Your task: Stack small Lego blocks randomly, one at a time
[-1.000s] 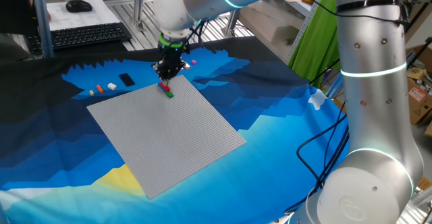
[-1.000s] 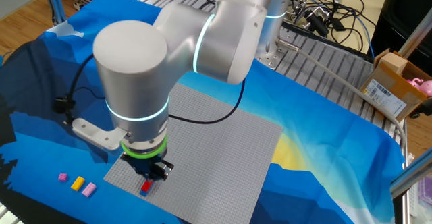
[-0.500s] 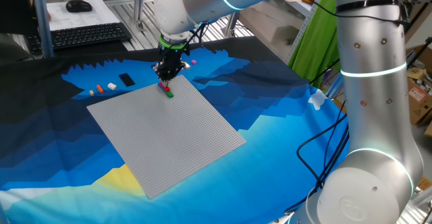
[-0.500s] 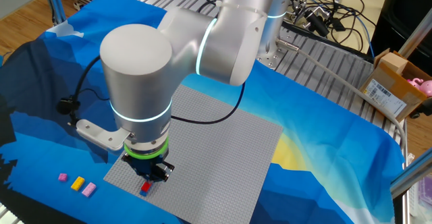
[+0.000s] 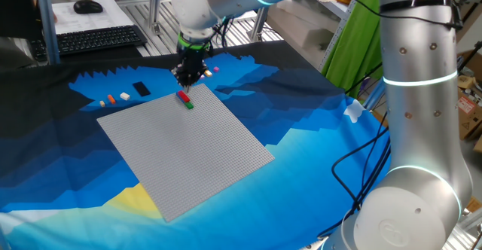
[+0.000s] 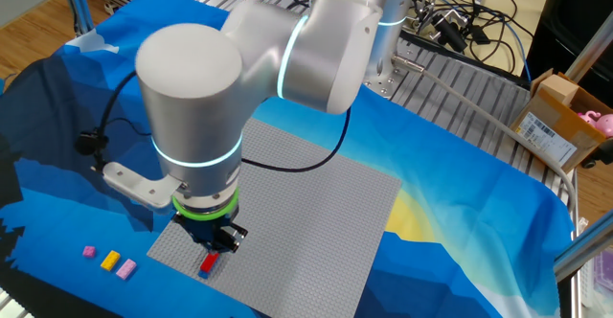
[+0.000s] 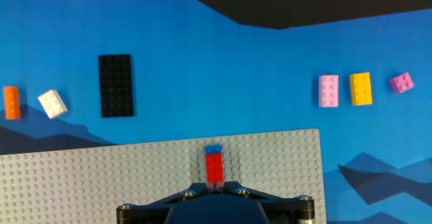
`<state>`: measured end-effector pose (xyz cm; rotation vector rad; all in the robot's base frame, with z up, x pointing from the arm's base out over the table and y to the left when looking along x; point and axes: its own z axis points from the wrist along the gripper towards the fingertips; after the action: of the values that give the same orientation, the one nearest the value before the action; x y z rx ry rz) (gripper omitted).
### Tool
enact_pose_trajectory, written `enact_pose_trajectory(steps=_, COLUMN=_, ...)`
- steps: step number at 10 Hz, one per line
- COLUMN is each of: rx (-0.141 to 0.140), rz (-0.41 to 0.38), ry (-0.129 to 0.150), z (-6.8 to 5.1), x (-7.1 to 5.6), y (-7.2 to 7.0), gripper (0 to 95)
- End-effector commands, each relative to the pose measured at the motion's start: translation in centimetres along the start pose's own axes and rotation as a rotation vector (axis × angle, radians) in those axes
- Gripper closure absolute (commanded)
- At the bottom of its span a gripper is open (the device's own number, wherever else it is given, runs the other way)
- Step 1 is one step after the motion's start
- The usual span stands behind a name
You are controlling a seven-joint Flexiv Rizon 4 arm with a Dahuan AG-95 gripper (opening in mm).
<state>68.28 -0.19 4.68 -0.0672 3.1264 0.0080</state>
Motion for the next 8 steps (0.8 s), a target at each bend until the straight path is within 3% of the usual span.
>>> enact_pose_trajectory(steps=1, rx=-0.001, rz=0.004, ry=-0.011, z=-0.6, x=0.3, y=-0.1, gripper=95.0)
enact_pose_trajectory(steps=2, rx=-0.007, rz=0.002, ry=-0.005, z=-0.8, x=0.3, y=-0.1, gripper=95.0)
enact_pose_trajectory(steps=4, rx=-0.044, rz=0.01, ry=0.053, z=-1.3, x=0.7, y=-0.2, gripper=95.0)
enact_pose_trajectory(steps=8, rx=-0.061, rz=0.074, ry=0.077, z=-1.3, x=1.5, y=-0.4, gripper=95.0)
